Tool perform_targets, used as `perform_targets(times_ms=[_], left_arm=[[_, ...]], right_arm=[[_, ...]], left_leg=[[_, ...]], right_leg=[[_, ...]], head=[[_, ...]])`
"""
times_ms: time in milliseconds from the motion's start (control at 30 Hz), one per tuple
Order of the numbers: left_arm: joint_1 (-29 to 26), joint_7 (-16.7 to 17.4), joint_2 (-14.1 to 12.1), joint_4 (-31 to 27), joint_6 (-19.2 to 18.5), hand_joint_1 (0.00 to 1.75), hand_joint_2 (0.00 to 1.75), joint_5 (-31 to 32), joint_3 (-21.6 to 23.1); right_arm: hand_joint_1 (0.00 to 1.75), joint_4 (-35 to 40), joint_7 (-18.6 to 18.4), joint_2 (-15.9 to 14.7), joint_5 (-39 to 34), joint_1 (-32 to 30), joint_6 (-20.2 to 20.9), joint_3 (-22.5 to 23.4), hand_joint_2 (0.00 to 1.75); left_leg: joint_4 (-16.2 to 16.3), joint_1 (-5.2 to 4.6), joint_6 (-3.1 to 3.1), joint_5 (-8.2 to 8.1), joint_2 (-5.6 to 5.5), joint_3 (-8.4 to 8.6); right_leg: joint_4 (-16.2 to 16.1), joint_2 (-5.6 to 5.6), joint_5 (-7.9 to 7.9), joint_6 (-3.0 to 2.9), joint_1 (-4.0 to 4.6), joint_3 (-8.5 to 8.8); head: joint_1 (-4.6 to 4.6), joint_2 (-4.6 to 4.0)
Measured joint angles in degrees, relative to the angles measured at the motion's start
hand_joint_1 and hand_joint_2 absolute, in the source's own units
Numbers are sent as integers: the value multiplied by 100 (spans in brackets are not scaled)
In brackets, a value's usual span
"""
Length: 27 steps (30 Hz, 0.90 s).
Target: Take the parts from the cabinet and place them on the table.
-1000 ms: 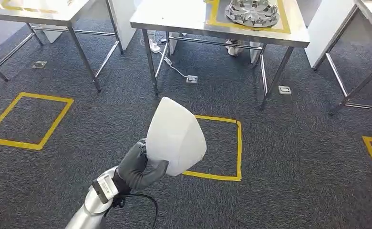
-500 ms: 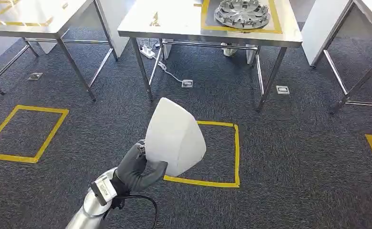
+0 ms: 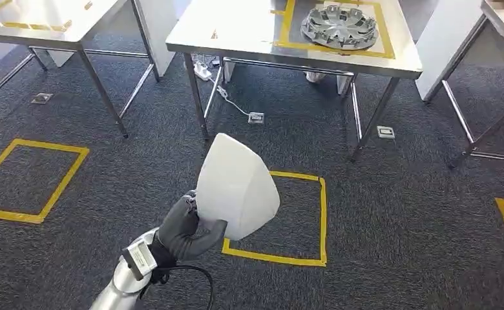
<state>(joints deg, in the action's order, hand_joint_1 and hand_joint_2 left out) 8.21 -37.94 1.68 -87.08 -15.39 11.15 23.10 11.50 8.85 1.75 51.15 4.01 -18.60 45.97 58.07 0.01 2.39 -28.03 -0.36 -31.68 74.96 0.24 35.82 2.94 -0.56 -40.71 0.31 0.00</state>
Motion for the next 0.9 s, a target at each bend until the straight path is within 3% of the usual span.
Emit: perform_targets(times_ms=[33,100,133,167,233,300,333,367,433,467,500,533,600,633,667,700,733,767,833,900], left_arm=[[0,-2,0,6,0,175,175,-2,0],[4,-4,0,9,0,175,175,-2,0],[12,-7,-2,11,0,175,175,-4,0],[21,-13,-4,22,0,175,175,-11,-2],[27,-20,-4,24,0,175,175,-18,-2],[50,-39,-13,26,15,175,175,-26,-4],[63,-57,-22,26,24,175,175,-33,-4],[89,-59,-28,31,39,175,175,-37,-4],[82,-70,-53,57,46,175,175,-35,-4],[80,-72,-72,76,50,175,175,-35,-4],[81,-72,-87,96,52,175,175,-35,-4],[86,-74,-98,114,55,175,175,-35,-4],[112,-74,-107,151,55,175,175,-35,-4],[135,-105,-116,172,61,175,175,-37,-6],[173,-122,-129,214,61,175,175,-50,-4],[199,-127,-129,241,63,175,175,-55,-4],[199,-142,-138,247,68,175,175,-57,-7],[208,-157,-140,262,94,175,175,-57,-7],[227,-177,-129,275,98,175,175,-59,-4],[265,-192,-127,289,107,175,175,-66,-7]], right_arm=[[0,0,4,-4,-9,0,13,4,175],[0,0,13,-22,-4,-3,33,7,175],[0,0,9,-26,-2,-7,33,7,175],[0,0,-9,-26,0,-2,37,7,175],[0,0,-44,-26,0,-16,37,9,175],[0,0,-83,-26,21,-8,48,7,175],[0,0,-85,-26,44,0,55,7,175],[0,0,-85,-26,48,6,59,7,175],[0,0,-103,-24,63,9,63,7,175],[0,0,-116,-24,63,5,50,7,175],[0,0,-131,-24,61,5,37,7,175],[0,0,-131,-24,55,7,26,7,175],[0,0,-127,-20,44,18,15,9,175],[0,0,-114,-15,37,19,13,9,175],[0,0,-96,-9,26,34,9,13,175],[0,0,-92,-9,17,45,9,15,175],[0,0,-87,-11,6,44,4,20,175],[0,0,-85,-9,6,39,2,24,175],[0,2,-85,-7,4,64,5,44,175],[0,2,-87,-4,11,101,37,55,175]], left_leg=[[0,2,-18,-47,-4,63],[1,10,-63,-168,4,233],[2,8,-91,-216,13,250],[13,-9,-130,-247,0,290],[37,-16,-213,-269,3,344],[93,-19,-274,-300,9,345],[292,-8,-297,-362,8,289],[618,-2,-330,-494,10,102],[1465,4,-365,-851,10,-449],[1732,5,-368,-955,10,-672],[1762,4,-352,-877,10,-791],[1547,3,-338,-651,9,-776],[622,-4,-277,76,10,-489],[159,-18,-238,364,11,-364],[143,-65,-219,87,11,-355],[144,-65,-176,50,8,-328],[114,-65,-134,200,6,-322],[94,-57,-100,191,6,-313],[24,-6,-42,187,-1,-155],[6,-3,1,143,9,-115]], right_leg=[[-275,-1,-258,0,-9,55],[-1348,-9,-1017,-17,-21,431],[-1622,-20,-1168,-59,-14,512],[-1629,-35,-887,-123,24,480],[-1641,-28,-1025,-223,30,501],[-1663,-14,-992,-305,0,635],[-1667,-18,-962,-346,-2,700],[-1667,-16,-933,-376,-2,733],[-1667,-16,-862,-393,7,789],[-1666,-14,-824,-393,11,822],[-1665,-8,-782,-392,14,872],[-1665,-1,-739,-386,16,932],[-1665,3,-639,-368,20,1081],[-1667,2,-585,-352,20,1126],[-1656,6,-556,-313,32,1142],[-1667,5,-530,-269,28,1118],[-1683,-1,-514,-231,24,1148],[-1609,3,-572,-186,45,1173],[-1447,-2,-512,-134,27,1138],[-740,-3,-238,-77,17,693]], head=[[4,0],[13,0],[20,0],[24,0],[24,0],[9,0],[-7,2],[-44,0],[-66,2],[-72,0],[-76,0],[-81,0],[-96,0],[-103,0],[-89,0],[-109,0],[-109,0],[-103,0],[-92,0],[-46,0]])
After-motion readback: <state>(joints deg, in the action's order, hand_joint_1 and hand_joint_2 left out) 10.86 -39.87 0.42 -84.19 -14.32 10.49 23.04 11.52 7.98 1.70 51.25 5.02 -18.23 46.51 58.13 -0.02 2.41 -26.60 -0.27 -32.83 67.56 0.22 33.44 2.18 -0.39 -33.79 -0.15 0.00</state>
